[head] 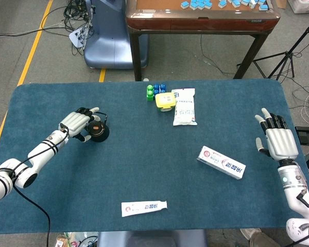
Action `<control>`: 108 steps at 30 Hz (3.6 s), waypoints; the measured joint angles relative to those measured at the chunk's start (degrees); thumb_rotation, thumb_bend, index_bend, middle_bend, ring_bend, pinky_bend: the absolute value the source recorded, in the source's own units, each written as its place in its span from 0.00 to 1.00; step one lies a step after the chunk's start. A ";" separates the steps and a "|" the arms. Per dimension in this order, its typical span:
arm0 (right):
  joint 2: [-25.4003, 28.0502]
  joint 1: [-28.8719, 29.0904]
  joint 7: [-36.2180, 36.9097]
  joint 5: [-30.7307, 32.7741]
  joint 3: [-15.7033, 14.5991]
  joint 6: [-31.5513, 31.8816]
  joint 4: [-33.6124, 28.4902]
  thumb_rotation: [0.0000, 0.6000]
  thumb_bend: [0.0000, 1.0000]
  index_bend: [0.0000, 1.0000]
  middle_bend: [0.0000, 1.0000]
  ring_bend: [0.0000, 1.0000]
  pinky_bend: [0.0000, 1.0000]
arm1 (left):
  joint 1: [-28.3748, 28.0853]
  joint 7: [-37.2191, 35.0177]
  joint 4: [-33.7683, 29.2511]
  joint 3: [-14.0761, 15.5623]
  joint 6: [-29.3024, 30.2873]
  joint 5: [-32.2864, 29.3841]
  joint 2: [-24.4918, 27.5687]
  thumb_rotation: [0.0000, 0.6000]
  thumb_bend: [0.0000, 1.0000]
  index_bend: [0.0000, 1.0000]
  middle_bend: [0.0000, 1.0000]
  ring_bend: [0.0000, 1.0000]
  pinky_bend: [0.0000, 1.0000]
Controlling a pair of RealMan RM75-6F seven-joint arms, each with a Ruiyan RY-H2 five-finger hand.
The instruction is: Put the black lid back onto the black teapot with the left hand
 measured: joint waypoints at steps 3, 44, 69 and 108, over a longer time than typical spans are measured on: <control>-0.11 0.11 -0.50 0.39 0.14 -0.13 0.01 1.00 0.52 0.12 0.00 0.00 0.00 | 0.62 0.04 0.55 -0.33 -0.04 0.17 -0.29 1.00 0.30 0.21 0.00 0.00 0.00; -1.34 0.51 -0.73 0.86 0.34 -1.48 1.01 1.00 0.52 0.12 0.00 0.00 0.00 | 3.04 -2.39 5.85 -2.46 -2.61 3.69 -4.08 1.00 0.31 0.22 0.00 0.00 0.00; -1.23 0.87 -2.48 1.94 0.58 -1.47 -0.22 1.00 0.52 0.12 0.00 0.00 0.00 | 4.83 -7.97 9.33 -1.30 -0.28 7.21 -5.58 1.00 0.31 0.24 0.00 0.00 0.00; 0.07 0.71 -4.72 2.43 0.66 -0.18 -3.55 1.00 0.52 0.12 0.00 0.00 0.00 | 8.69 -11.17 9.92 -0.86 6.08 8.52 -6.26 1.00 0.31 0.26 0.00 0.00 0.00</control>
